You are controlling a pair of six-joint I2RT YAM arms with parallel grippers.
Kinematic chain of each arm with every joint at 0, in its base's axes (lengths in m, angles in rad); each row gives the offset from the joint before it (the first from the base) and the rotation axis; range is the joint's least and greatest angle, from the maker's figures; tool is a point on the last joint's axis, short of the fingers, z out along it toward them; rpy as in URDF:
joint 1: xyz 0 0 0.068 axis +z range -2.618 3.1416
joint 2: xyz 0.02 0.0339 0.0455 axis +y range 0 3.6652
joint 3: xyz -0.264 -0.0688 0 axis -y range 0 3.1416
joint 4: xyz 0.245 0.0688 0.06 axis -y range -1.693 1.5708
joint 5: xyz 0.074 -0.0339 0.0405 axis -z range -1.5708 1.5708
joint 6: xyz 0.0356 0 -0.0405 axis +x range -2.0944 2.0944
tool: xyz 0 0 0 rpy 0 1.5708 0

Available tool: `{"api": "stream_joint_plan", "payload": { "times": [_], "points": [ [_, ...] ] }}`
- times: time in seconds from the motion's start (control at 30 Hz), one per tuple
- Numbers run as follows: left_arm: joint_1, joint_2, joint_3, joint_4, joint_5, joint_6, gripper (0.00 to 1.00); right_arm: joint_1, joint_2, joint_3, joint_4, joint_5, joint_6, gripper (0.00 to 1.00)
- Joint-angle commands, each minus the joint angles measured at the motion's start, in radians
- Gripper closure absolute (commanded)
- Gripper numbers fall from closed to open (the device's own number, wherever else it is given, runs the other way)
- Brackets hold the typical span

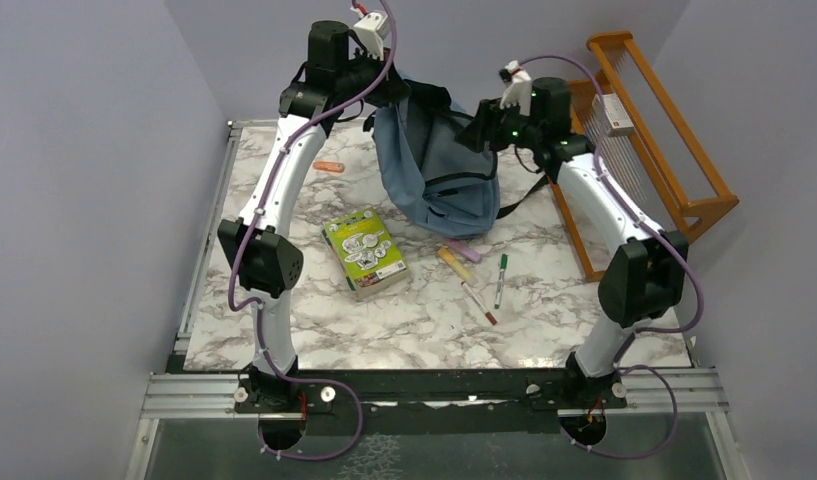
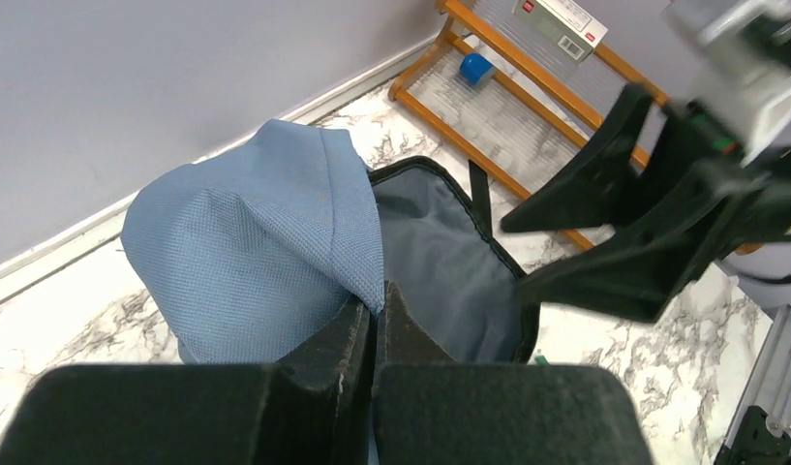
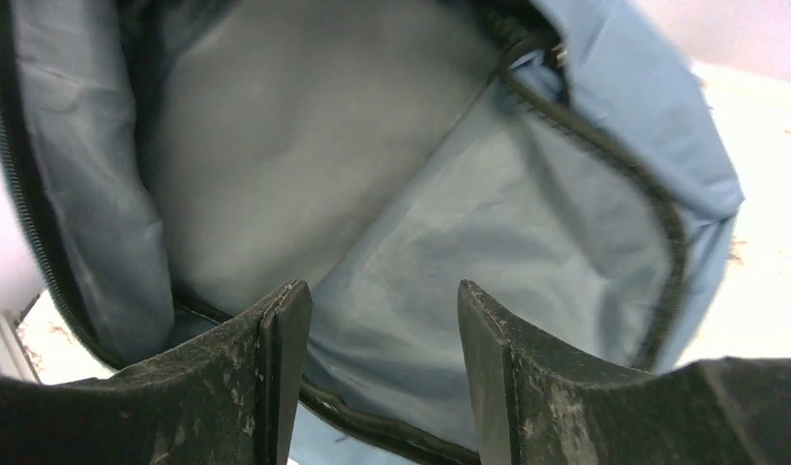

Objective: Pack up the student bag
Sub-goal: Adjust the student bag at the center of the board.

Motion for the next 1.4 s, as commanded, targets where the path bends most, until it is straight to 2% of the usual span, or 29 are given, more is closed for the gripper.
{"api": "stream_joint_plan", "payload": {
  "times": [0.0, 0.13, 0.3, 0.5, 0.7, 0.77, 0.9, 1.03, 1.13, 1.17, 1.37],
  "points": [
    [-0.016, -0.012, 0.035, 0.047, 0.003, 0.006, 1.00, 0.110, 0.065, 0.042, -0.053, 0.181, 0.052, 0.38],
    [-0.028, -0.014, 0.023, 0.047, -0.002, 0.011, 1.00, 0.203, 0.131, 0.068, -0.027, 0.403, 0.103, 0.30],
    [-0.041, -0.019, 0.016, 0.047, 0.000, 0.012, 1.00, 0.249, 0.246, 0.140, -0.056, 0.611, 0.138, 0.20],
    [-0.059, -0.030, 0.000, 0.047, 0.001, 0.017, 1.00, 0.257, 0.348, 0.233, -0.131, 0.745, 0.130, 0.17],
    [-0.063, -0.042, -0.027, 0.056, -0.001, 0.020, 1.00, 0.258, 0.437, 0.306, -0.188, 0.765, 0.097, 0.17],
    [-0.063, -0.046, -0.036, 0.060, -0.001, 0.020, 1.00, 0.258, 0.441, 0.308, -0.188, 0.764, 0.095, 0.22],
    [-0.062, -0.063, -0.078, 0.066, -0.027, 0.030, 1.00, 0.258, 0.396, 0.258, -0.127, 0.734, 0.088, 0.42],
    [-0.046, -0.094, -0.160, 0.098, -0.069, 0.021, 1.00, 0.258, 0.325, 0.190, -0.050, 0.687, 0.066, 0.79],
    [0.003, -0.136, -0.274, 0.168, -0.076, -0.023, 1.00, 0.247, 0.282, 0.175, -0.041, 0.660, 0.045, 0.95],
    [0.027, -0.149, -0.322, 0.202, -0.072, -0.044, 1.00, 0.234, 0.268, 0.172, -0.040, 0.628, 0.044, 0.99],
    [0.146, -0.206, -0.548, 0.350, -0.017, -0.094, 1.00, 0.114, 0.185, 0.129, 0.004, 0.327, 0.052, 1.00]
  ]
}}
